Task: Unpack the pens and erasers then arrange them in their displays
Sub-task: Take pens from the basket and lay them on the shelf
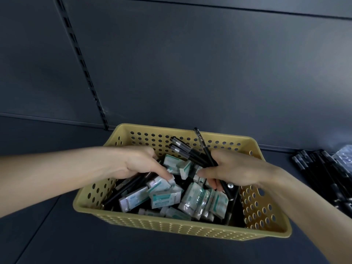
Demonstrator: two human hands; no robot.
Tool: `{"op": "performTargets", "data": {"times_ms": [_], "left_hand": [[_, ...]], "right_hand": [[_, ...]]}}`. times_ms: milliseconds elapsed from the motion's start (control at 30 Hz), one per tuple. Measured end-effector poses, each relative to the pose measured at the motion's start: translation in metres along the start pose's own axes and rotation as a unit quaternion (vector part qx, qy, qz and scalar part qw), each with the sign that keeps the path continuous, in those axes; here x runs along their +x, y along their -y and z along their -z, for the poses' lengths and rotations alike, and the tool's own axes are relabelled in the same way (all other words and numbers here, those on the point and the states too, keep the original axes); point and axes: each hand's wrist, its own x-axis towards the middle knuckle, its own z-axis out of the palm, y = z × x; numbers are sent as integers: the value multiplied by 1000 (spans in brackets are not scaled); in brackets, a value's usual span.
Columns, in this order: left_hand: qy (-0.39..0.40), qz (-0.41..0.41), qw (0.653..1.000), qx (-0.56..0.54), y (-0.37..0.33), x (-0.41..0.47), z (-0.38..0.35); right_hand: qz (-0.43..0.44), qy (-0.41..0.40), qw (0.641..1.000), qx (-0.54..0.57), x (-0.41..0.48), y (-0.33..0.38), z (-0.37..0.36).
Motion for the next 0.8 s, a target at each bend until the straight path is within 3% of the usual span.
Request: {"op": "performTargets", "data": {"times_ms": [167,433,600,733,800], "left_hand": [[61,-3,998,23,-3,-4,-5],[32,-87,995,22,0,-12,-5],[-106,-189,976,23,-4,-22,-6],[-222,-273,933,-70,-6,-25,-1],[-216,-289,923,-137,-8,-26,1]], "right_hand": [[25,-4,998,49,-1,0,1],[65,-11,995,82,-1,0,0],[105,-8,973,206,-3,5,2],[117,-7,958,262,-3,11,5],[123,12,949,290,-3,14,3]]}}
